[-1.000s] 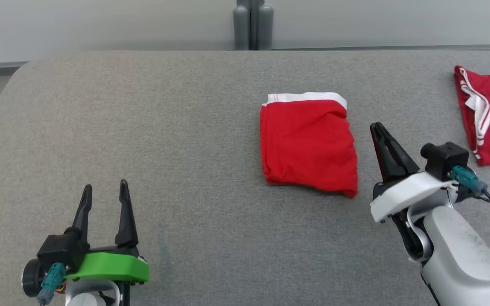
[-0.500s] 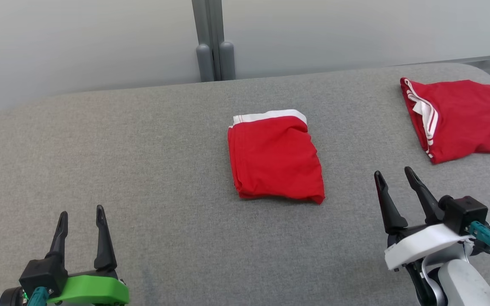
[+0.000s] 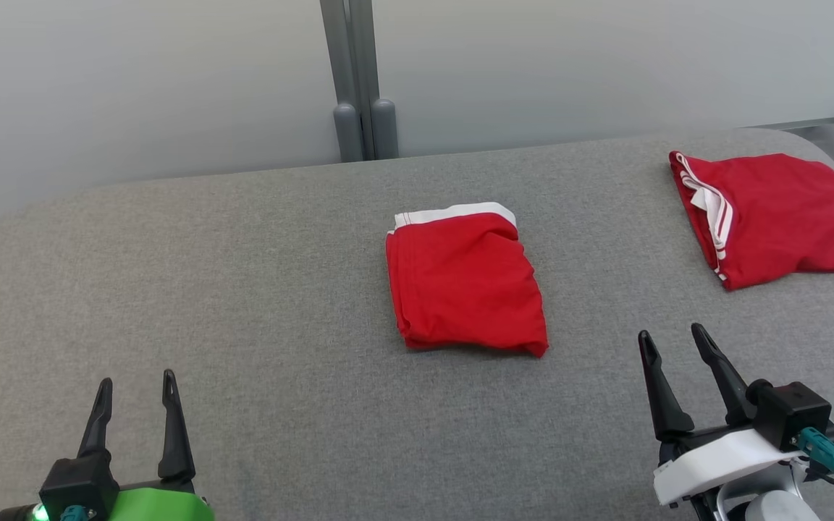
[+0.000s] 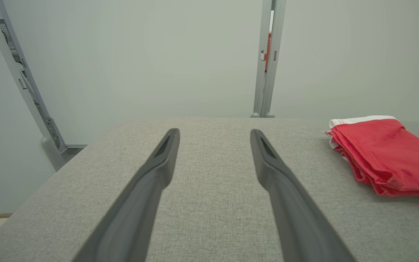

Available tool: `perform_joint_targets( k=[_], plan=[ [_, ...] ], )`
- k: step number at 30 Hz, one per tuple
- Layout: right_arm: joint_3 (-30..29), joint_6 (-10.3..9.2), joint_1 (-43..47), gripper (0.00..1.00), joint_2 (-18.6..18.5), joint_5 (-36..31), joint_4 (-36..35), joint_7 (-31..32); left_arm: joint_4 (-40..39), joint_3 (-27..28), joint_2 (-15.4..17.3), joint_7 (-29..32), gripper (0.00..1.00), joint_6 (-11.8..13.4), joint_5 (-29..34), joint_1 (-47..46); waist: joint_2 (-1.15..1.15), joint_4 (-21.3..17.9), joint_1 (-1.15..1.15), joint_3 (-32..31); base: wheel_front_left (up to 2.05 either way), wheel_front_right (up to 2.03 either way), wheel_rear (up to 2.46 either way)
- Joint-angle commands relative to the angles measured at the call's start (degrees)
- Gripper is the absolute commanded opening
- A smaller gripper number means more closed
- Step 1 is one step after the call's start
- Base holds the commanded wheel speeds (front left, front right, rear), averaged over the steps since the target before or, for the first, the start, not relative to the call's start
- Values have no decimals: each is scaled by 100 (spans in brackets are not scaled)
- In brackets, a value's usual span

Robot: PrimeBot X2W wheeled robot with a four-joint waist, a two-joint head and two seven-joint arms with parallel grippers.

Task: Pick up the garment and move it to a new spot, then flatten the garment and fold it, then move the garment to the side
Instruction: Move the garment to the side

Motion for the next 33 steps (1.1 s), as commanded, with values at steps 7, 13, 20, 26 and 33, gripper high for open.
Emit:
perform_joint_targets(
  k=[7,13,20,26,33],
  plan=[
    [-49,-8,196,100,44,-104,-44,-14,-95,71,33,1,100,-71,160,213,0,53,0,-40,0,0,0],
    [-41,-8,215,100,64,-128,-58,-14,-92,57,33,1,100,-99,172,220,0,96,0,-46,0,0,0],
    [-18,-8,194,100,65,-138,-51,-14,-50,33,33,1,100,-96,130,238,0,118,0,-54,0,0,0],
    [4,-8,193,100,72,-140,-21,-14,-40,38,33,1,100,-67,141,243,0,114,0,-53,0,0,0],
    [25,-8,183,100,74,-145,-3,-14,-41,77,33,1,100,-98,156,245,0,96,0,-54,0,0,0]
  ],
)
